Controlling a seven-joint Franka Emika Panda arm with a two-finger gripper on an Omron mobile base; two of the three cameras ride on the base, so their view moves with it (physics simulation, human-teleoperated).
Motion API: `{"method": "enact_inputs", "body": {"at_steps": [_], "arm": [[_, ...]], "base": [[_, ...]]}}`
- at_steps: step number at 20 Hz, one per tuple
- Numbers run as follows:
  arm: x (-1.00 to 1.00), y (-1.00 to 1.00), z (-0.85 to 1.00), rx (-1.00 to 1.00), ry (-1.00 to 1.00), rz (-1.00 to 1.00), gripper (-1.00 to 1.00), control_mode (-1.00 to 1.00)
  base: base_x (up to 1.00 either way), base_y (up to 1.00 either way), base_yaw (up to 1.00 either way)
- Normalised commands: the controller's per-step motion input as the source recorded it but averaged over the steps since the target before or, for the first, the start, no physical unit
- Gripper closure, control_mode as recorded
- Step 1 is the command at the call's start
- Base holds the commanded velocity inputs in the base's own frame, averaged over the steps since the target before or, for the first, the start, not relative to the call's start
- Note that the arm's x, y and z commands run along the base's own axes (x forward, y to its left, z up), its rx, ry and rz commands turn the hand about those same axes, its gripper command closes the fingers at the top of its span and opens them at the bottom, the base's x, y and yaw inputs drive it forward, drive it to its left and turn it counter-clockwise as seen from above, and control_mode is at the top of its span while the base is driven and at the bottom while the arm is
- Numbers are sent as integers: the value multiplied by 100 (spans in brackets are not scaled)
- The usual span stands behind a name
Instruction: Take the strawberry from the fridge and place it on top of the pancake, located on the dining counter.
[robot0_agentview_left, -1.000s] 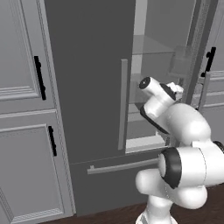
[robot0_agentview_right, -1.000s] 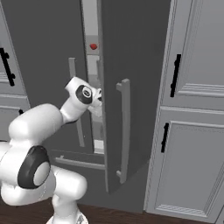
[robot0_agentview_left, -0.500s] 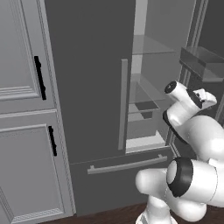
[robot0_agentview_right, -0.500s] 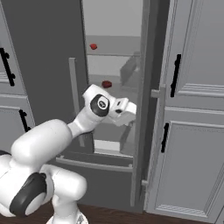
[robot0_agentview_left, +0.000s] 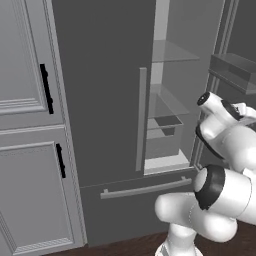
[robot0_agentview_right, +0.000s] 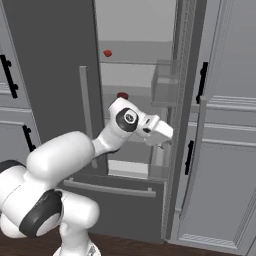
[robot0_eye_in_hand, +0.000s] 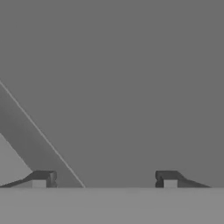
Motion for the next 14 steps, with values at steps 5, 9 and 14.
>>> {"method": "enact_inputs", "body": {"at_steps": [5, 9, 14], "arm": [[-12, -16, 0, 0, -17, -1, -100, -100], [-74, 42, 21, 0, -24, 0, -100, -100], [-67, 68, 39, 0, -11, 0, -100, -100]], "base": [[0, 0, 0], [0, 0, 0], [0, 0, 0]]}}
